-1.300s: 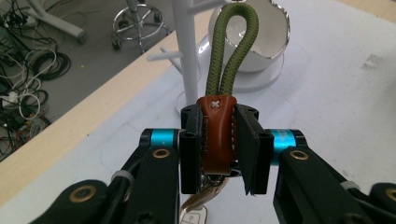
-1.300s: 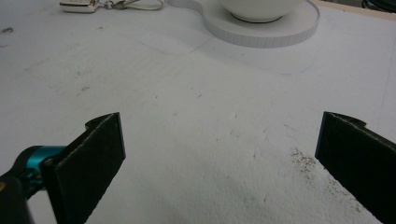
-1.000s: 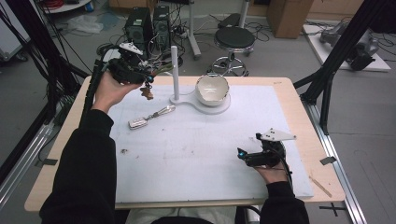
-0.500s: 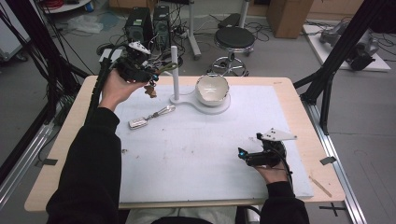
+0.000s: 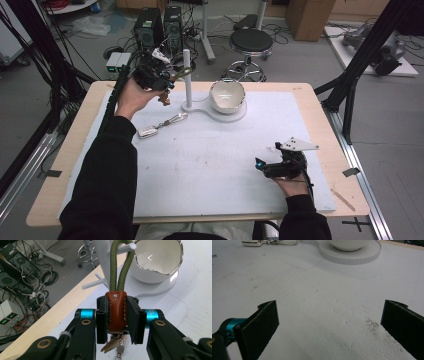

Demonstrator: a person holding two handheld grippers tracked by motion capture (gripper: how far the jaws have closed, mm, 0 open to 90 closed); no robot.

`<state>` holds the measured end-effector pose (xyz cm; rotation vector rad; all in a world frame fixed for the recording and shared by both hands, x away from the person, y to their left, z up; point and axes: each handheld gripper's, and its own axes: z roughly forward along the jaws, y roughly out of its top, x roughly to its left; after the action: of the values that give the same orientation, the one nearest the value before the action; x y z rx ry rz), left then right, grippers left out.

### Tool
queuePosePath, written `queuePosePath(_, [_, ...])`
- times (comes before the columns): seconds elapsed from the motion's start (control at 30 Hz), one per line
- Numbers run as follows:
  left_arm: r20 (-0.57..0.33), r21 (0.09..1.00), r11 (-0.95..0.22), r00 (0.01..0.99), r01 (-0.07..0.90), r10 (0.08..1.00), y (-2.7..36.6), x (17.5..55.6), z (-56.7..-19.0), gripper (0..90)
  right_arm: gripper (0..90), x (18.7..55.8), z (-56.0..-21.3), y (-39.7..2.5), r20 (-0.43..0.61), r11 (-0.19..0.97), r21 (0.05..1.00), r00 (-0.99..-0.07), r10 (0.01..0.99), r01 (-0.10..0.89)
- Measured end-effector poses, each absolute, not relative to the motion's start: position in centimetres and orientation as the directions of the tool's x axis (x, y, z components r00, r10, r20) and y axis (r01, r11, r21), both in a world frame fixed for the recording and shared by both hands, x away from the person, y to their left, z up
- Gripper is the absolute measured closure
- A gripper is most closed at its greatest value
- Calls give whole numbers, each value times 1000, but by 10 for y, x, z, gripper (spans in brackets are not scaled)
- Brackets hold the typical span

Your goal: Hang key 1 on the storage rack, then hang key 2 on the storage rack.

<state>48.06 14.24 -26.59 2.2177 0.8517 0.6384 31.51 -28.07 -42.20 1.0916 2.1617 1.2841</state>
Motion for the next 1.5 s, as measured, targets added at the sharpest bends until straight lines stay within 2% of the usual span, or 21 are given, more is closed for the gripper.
queuePosePath(0.3, [173,733,-542,659,410,732,139,487,-282,709,5,315,-421,-283,52,267,868,-612,789,418])
queuePosePath(0.4, [143,755,-509,655,413,742,140,488,-281,675,5,315,-421,-283,48,270,869,-613,788,415])
queuePosePath(0.63, [91,771,-478,671,420,736,142,482,-278,401,5,314,-421,-283,50,268,869,-613,789,416])
queuePosePath(0.77, [60,789,-455,686,413,725,147,479,-278,283,5,314,-421,-284,44,273,869,-615,788,412])
queuePosePath(0.8, [52,790,-452,689,414,723,150,478,-279,283,5,314,-421,-283,44,273,869,-614,788,412])
queuePosePath(0.87, [51,795,-443,681,415,730,157,475,-281,155,5,314,-421,-283,45,273,868,-612,790,416])
queuePosePath(1.0, [-8,768,-423,667,482,745,170,479,-285,17,5,313,-421,-283,45,274,866,-611,791,418])
queuePosePath(1.3, [-30,818,-350,642,456,766,199,470,-302,17,5,313,-422,-281,43,280,862,-612,789,422])
queuePosePath(1.5, [-27,817,-353,641,457,767,207,468,-308,17,5,314,-422,-281,39,283,862,-611,791,421])
